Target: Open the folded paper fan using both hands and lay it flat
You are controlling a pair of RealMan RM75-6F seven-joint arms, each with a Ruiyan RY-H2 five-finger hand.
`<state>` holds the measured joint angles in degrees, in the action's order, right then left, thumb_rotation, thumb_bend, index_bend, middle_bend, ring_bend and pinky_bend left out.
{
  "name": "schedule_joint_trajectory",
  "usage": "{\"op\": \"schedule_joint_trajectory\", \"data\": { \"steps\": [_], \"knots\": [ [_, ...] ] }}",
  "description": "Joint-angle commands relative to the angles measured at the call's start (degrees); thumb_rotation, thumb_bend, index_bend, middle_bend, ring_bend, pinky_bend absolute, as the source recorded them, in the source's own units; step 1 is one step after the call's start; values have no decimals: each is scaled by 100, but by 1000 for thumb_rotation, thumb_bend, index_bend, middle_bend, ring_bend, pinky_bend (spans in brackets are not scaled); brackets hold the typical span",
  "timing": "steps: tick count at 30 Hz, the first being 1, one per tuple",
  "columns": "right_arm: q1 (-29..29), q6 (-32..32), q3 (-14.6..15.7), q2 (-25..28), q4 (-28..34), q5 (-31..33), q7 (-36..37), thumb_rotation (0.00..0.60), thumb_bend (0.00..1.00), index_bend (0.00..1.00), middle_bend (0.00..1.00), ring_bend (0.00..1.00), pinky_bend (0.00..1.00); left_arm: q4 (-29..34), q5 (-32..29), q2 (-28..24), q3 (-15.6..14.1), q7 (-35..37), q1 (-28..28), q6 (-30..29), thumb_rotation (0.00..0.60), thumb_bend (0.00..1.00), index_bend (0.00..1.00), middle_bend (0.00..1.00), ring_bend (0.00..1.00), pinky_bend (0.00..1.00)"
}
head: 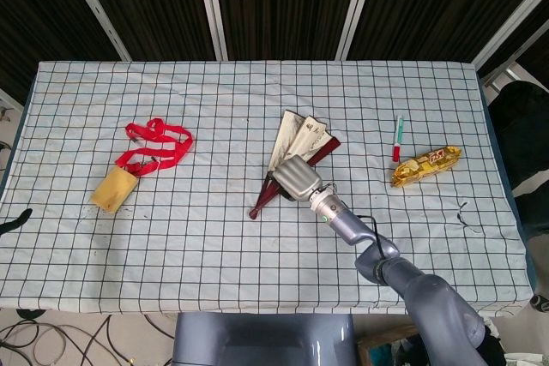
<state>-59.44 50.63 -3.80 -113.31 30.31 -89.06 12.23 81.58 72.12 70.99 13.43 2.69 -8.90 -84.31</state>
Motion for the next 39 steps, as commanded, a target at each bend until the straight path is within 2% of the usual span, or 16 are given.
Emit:
{"op": "schedule_joint_trajectory", "data": {
  "steps": [1, 16, 28, 36, 39],
  "knots": [
    [5, 10, 4, -2, -7, -6, 7, 600, 353, 692, 1000, 1000, 950, -1, 3, 0, -2, 1, 0, 0, 600, 0, 0, 0, 0, 0],
    [0, 211, 1, 17, -3, -69, 92, 600, 422, 782, 1000, 1000, 950, 4, 15, 0, -1, 27, 3, -7, 600, 0, 0, 0, 0, 0],
    [-41, 959, -162, 163, 119, -161, 94, 600, 439, 891, 1000, 1000, 950, 36, 42, 10, 3, 43, 14, -55, 600, 0, 0, 0, 0, 0],
    [-24, 1547, -212, 108, -47, -266, 137, 600, 439, 921, 1000, 1000, 945, 47, 81, 18, 0, 11, 11, -95, 600, 0, 0, 0, 0, 0],
    [-37, 1589, -234, 107, -109, -255, 223, 600, 439, 927, 1000, 1000, 945, 56, 113, 7, -1, -21, -2, -107, 600, 0, 0, 0, 0, 0]
  ]
}}
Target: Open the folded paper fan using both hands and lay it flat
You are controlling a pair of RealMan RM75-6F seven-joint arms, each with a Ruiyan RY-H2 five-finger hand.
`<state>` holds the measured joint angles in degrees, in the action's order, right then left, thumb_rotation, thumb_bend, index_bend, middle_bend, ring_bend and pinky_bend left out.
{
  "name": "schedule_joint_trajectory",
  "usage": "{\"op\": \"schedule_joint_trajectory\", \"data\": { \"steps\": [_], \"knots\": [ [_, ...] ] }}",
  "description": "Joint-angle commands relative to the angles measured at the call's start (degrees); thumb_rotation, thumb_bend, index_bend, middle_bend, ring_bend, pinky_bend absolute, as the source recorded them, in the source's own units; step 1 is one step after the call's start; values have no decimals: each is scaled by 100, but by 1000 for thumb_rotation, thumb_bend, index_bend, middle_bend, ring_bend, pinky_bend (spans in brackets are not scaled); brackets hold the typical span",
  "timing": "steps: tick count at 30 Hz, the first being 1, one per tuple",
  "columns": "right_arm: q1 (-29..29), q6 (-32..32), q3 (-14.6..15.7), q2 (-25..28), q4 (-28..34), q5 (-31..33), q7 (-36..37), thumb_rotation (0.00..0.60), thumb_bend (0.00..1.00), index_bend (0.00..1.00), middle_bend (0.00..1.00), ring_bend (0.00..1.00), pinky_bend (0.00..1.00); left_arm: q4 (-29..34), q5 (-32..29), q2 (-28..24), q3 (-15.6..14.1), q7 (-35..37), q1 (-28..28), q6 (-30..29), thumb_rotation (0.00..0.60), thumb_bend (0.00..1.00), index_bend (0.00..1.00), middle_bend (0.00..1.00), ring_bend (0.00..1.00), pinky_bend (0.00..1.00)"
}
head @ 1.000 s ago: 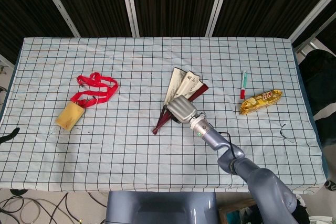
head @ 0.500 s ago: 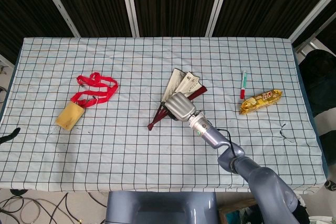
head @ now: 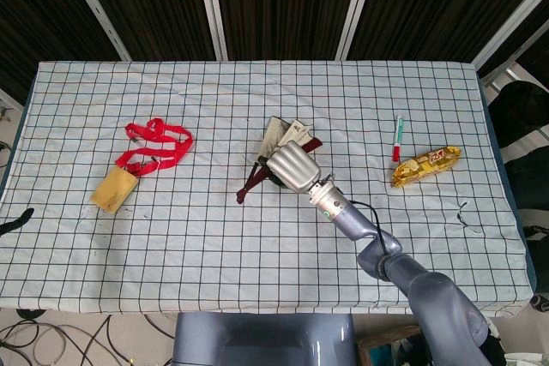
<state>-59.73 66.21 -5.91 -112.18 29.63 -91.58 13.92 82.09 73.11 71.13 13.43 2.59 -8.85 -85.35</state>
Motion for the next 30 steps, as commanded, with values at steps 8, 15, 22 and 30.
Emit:
{"op": "schedule_joint_trajectory", "data": {
  "steps": [8, 15, 22, 30],
  "knots": [
    [-160, 147, -141, 123, 23, 18, 150, 600, 439, 939, 1000, 1000, 945, 144, 148, -135, 113, -153, -194, 25, 600, 0, 2, 0, 0, 0],
    [-248, 172, -329, 302, 312, 152, 81, 600, 439, 949, 1000, 1000, 945, 320, 325, -223, 308, -416, -656, 273, 600, 0, 21, 0, 0, 0],
    [-328, 131, -485, 520, 696, 263, -90, 600, 439, 953, 1000, 1000, 945, 349, 376, -180, 399, -653, -1060, 562, 600, 0, 38, 0, 0, 0],
    [-424, -6, -698, 696, 1036, 448, -290, 600, 439, 965, 1000, 1000, 945, 280, 289, -83, 465, -799, -1414, 866, 600, 13, 70, 0, 0, 0]
  ]
}}
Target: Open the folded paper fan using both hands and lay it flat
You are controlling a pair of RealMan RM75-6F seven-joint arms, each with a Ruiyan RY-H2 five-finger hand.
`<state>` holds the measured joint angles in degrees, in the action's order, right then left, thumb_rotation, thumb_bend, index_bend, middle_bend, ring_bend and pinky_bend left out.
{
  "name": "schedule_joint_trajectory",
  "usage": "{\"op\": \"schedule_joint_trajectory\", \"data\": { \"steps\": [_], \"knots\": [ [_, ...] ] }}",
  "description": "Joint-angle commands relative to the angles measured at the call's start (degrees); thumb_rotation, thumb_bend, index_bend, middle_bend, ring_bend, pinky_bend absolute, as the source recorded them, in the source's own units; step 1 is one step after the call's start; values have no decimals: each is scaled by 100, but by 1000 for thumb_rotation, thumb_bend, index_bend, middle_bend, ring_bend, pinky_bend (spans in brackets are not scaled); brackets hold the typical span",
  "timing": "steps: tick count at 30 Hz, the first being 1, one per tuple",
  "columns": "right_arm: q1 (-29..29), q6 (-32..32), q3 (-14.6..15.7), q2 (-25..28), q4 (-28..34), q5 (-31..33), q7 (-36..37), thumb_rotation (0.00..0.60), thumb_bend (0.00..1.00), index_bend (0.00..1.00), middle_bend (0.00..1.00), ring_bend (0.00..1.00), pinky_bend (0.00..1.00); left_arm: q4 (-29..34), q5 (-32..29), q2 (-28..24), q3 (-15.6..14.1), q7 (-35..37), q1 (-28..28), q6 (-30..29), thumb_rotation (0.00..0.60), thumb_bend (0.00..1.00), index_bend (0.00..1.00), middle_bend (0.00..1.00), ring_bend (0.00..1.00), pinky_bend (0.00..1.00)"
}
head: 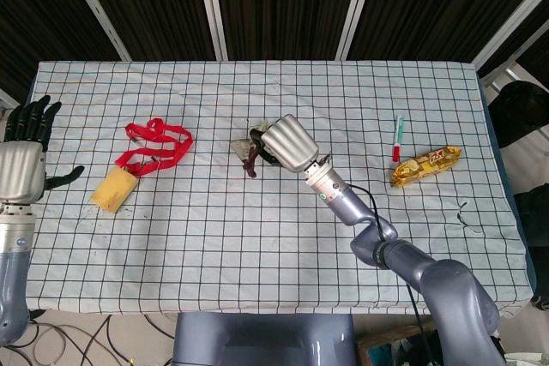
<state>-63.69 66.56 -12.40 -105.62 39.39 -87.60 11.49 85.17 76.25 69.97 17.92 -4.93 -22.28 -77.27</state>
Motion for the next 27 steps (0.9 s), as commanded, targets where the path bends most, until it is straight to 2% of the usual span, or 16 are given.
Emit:
{"op": "schedule_joint_trajectory", "data": {
  "steps": [1, 10, 17, 27],
  "knots": [
    [-38, -61, -76, 59, 89, 76, -66, 600, 439, 966, 1000, 1000, 945, -46, -29, 50, 16, -68, -109, 89, 600, 15, 74, 0, 0, 0],
    [-153, -310, -299, 224, 302, 319, -391, 600, 439, 971, 1000, 1000, 945, -220, -120, 279, -10, -249, -406, 331, 600, 46, 184, 1, 0, 0],
    [-274, -671, -788, 491, 901, 901, -972, 600, 439, 973, 1000, 1000, 945, -643, -157, 746, 40, -388, -738, 379, 600, 76, 298, 17, 0, 0],
    [-386, -906, -1238, 912, 1682, 1464, -1656, 600, 439, 975, 1000, 1000, 945, -1296, -135, 1233, 261, -433, -1352, 519, 600, 115, 356, 38, 0, 0]
  ]
}}
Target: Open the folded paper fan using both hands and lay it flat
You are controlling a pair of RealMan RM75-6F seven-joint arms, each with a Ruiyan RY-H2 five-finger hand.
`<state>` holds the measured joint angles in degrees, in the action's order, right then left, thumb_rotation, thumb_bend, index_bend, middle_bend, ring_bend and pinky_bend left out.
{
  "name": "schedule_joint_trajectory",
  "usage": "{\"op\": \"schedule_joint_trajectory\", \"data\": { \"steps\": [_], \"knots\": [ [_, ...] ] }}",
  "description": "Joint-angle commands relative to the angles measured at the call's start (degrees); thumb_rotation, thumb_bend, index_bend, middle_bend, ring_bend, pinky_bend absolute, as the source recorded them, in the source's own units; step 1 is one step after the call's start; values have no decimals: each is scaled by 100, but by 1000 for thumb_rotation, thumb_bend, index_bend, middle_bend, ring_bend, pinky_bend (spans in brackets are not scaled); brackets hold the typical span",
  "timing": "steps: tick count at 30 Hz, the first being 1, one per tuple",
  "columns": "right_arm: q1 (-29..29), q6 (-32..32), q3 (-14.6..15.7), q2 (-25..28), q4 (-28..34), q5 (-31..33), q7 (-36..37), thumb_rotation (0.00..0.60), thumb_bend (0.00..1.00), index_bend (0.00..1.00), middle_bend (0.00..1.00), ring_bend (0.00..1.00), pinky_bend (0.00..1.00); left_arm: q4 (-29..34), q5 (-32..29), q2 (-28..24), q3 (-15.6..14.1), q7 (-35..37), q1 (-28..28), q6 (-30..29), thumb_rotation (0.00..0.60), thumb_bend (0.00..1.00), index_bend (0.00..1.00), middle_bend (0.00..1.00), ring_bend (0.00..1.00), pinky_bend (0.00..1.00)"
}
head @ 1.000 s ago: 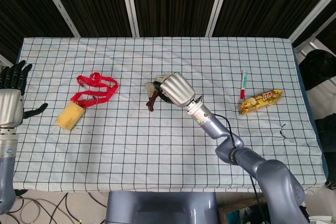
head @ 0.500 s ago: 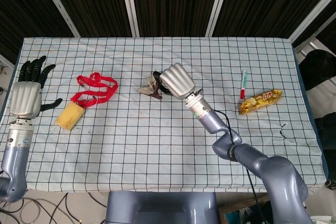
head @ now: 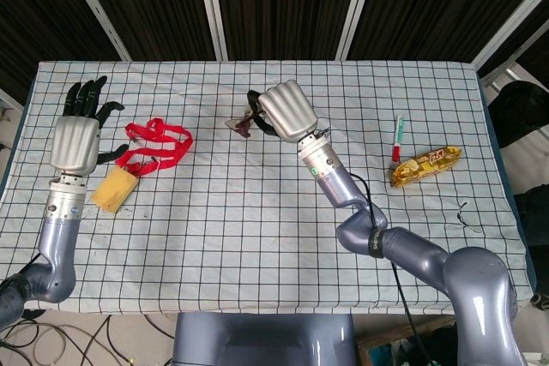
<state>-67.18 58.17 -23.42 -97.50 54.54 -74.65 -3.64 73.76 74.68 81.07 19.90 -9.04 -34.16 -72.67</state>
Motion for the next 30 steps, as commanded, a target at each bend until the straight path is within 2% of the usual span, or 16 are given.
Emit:
{"op": "schedule_joint_trajectory", "data": {
  "steps": [1, 10, 23, 30],
  "knots": [
    [-52, -101, -206, 130, 258, 280, -229, 600, 439, 975, 1000, 1000, 945, -249, 6, 202, 87, -18, -250, 102, 600, 116, 359, 40, 0, 0],
    [-144, -186, -426, 344, 716, 688, -693, 600, 439, 975, 1000, 1000, 945, -724, -69, 737, 141, 11, -763, 346, 600, 125, 396, 64, 0, 0],
    [-130, -95, -501, 572, 1137, 905, -868, 600, 439, 975, 1000, 1000, 945, -1524, -135, 1524, 326, 27, -1491, 441, 600, 143, 441, 84, 0, 0],
    [-136, -70, -512, 652, 1273, 981, -919, 600, 440, 975, 1000, 1000, 945, -1819, -167, 1859, 324, 7, -1763, 504, 600, 152, 441, 84, 0, 0]
  ]
}}
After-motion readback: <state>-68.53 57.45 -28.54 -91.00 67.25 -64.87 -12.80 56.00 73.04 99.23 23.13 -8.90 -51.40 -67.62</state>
